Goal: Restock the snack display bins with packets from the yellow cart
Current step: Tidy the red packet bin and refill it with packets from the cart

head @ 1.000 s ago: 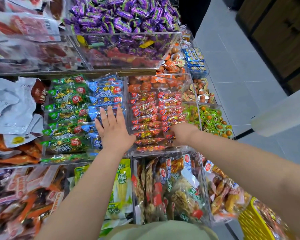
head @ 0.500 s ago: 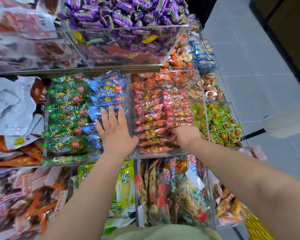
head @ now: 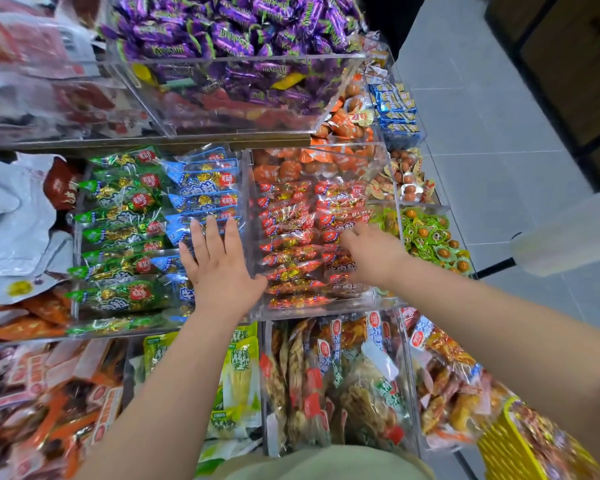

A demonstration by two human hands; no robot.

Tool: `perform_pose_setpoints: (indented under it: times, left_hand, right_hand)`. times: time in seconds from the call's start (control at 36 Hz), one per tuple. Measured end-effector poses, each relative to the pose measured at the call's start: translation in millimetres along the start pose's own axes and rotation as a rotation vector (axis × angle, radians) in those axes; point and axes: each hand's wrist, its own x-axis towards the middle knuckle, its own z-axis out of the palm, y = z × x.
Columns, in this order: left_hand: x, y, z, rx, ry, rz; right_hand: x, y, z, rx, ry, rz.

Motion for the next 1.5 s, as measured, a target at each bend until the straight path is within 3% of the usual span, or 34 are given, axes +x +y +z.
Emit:
perform_pose_setpoints:
  times: [0.06,0.25,0.61,0.89,1.03,1.25,1.39,1.5]
  left_hand:
    - [0,0,0,0.0,-0.003,-0.001]
    - [0,1,-1,0.001,-0.014,0.002]
    - [0,1,2,0.019,-0.002,-0.001]
    - [3,1,3,0.041,-0.016,-0.016]
    - [3,1,2,0.041,-0.031,-0.009]
    - [-1,-1,-3,-0.018,-0.032,0.046]
    - [-7,0,-21,-0.155,-0.025,0.08]
    - [-33,24,-28,-0.351,0.174,0.359]
  right_hand:
    - [2,2,5,-0.069,0.065,-0.022]
    - [39,5,9,-0.076,-0.075,0.003]
    - [40,-11,32,-0.208,-0.046,0.013]
    - [38,-7,20,-0.168,-0.116,-0.027]
    - [9,-8,9,0.114,-0.127,0.003]
    - [-80,-31,24,0.683,0.261,0.107]
    - [-139,-50,59,1.171,0.46,0.325]
    - [-180,-55,115,1.455,0.498,0.669]
